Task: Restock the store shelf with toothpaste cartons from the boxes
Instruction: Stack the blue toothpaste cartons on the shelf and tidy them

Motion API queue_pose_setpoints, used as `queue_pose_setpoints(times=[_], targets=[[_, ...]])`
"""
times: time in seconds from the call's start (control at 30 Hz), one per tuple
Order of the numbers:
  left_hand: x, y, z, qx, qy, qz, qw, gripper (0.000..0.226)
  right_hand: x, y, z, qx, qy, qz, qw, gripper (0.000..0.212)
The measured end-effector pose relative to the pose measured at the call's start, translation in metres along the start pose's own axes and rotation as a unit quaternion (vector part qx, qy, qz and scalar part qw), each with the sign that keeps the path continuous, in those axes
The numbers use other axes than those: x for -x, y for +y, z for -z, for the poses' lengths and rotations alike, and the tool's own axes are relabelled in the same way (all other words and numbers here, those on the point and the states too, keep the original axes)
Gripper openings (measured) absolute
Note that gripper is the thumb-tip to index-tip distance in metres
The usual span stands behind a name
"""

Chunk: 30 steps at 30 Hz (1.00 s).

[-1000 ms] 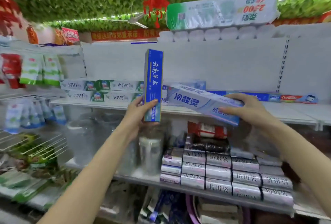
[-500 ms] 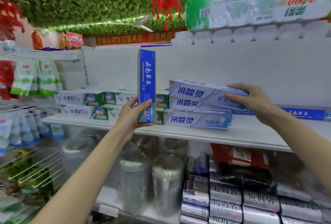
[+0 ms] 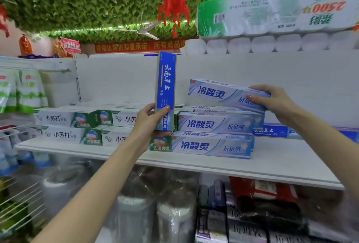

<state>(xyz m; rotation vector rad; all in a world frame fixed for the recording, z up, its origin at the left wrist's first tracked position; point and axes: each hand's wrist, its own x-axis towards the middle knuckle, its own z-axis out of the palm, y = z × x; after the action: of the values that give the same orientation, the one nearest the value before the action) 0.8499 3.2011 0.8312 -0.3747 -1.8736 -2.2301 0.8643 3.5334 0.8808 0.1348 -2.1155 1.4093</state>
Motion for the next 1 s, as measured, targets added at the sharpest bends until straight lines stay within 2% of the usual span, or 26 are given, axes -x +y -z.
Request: queue_pose_setpoints(times=[0.3, 0.57, 0.73, 0.83, 0.93, 1.0], targets=[[-0.037, -0.005, -0.023, 0.006, -0.038, 0.022, 0.999, 0.038, -0.058, 0.026, -0.004, 0.078, -0.014, -0.009, 0.997, 0.038], [-0.054, -0.006, -0.025, 0.042, -0.041, 0.062, 0.996, 0.017, -0.094, 0.04, -0.013, 0.124, -0.033, -0.011, 0.992, 0.035], [-0.06, -0.002, -0.023, 0.061, -0.045, 0.07, 0.995, 0.028, -0.106, 0.041, -0.019, 0.137, -0.062, 0.011, 0.989, 0.022], [-0.06, 0.001, -0.022, 0.075, -0.046, 0.07, 0.994, 0.016, -0.11, 0.039, -0.03, 0.121, -0.069, 0.026, 0.99, 0.017], [-0.06, 0.0, -0.019, 0.069, -0.042, 0.07, 0.994, 0.015, -0.12, 0.044, -0.042, 0.123, -0.076, 0.03, 0.989, 0.022], [-0.06, 0.0, -0.016, 0.062, -0.038, 0.069, 0.995, 0.021, -0.129, 0.051, -0.049, 0.148, -0.049, 0.026, 0.987, 0.029]])
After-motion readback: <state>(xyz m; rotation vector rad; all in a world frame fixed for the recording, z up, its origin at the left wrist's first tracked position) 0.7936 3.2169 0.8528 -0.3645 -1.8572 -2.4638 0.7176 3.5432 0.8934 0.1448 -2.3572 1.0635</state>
